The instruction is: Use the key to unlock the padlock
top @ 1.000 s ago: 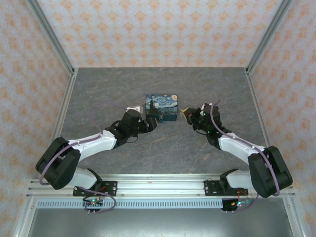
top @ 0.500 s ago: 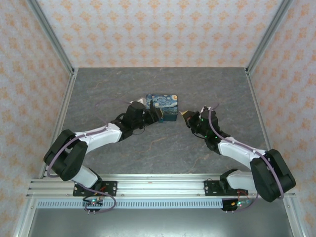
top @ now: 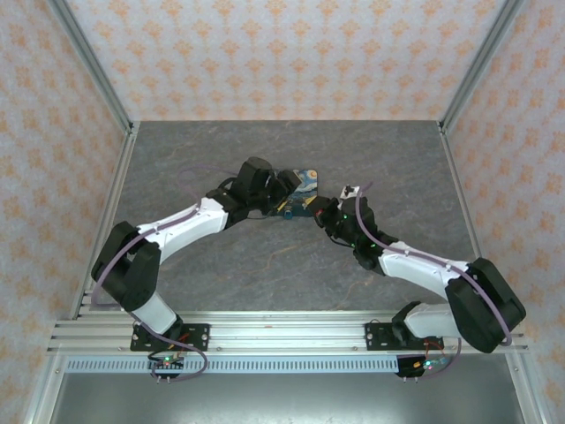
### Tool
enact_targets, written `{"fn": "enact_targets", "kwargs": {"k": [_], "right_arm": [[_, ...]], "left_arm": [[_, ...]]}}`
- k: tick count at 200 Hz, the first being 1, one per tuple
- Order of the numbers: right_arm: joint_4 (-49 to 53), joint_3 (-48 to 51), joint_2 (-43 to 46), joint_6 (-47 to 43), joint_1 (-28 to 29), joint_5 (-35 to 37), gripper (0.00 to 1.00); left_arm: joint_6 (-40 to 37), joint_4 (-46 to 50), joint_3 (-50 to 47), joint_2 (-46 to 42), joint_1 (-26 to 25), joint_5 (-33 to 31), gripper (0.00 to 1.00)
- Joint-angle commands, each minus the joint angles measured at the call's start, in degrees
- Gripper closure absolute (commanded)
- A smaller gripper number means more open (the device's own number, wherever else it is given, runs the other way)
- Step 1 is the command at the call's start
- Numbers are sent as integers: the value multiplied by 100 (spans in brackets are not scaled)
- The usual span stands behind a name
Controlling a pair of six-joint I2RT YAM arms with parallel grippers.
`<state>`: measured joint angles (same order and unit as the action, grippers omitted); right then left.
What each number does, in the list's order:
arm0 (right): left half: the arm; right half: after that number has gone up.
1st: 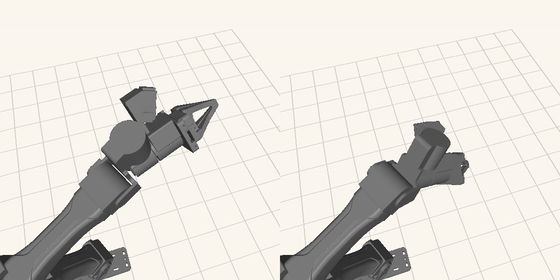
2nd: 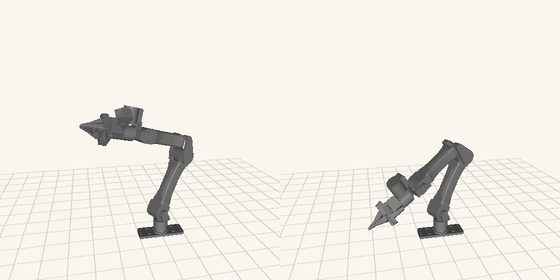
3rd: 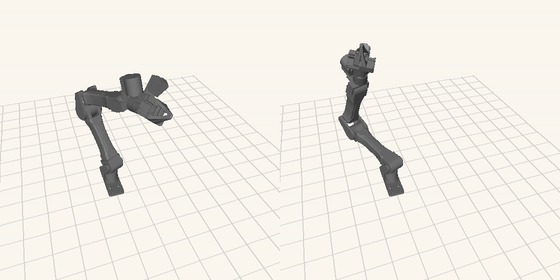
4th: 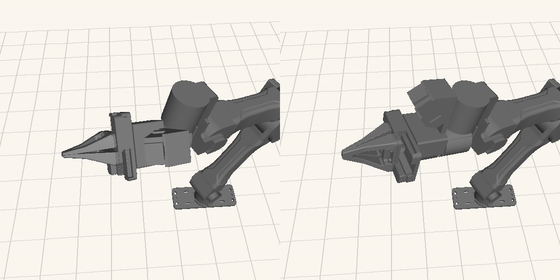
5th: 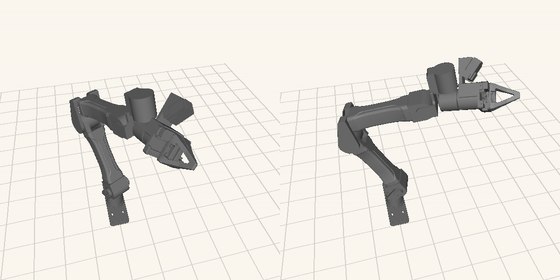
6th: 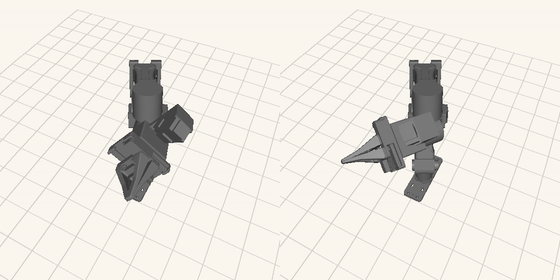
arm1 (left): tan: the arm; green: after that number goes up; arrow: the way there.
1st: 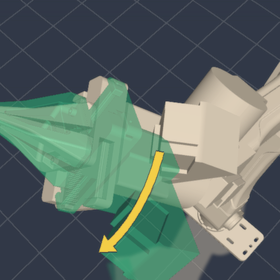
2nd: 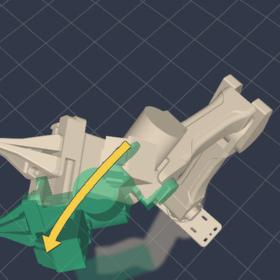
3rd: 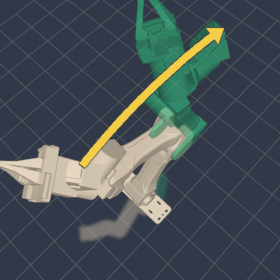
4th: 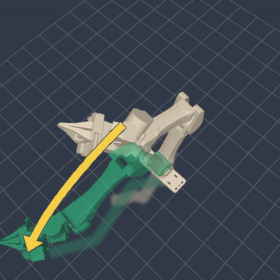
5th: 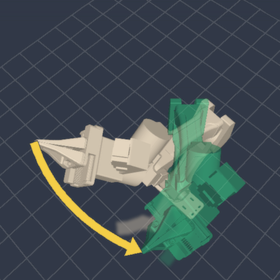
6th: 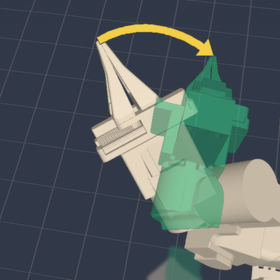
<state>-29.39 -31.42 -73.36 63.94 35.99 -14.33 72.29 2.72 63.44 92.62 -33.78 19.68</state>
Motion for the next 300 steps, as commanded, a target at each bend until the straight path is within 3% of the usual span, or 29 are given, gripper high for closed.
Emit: {"fn": "enact_targets", "kwargs": {"k": [1, 168, 300], "right_arm": [[-181, -305, -79, -235, 64, 105, 100], [75, -375, -348, -563, 355, -16, 100], [-45, -339, -419, -575, 422, -206, 100]], "left_arm": [[233, 403, 248, 72, -76, 131, 28], [61, 867, 1480, 808, -103, 28, 28], [-22, 995, 1784, 1056, -103, 1, 28]]}}
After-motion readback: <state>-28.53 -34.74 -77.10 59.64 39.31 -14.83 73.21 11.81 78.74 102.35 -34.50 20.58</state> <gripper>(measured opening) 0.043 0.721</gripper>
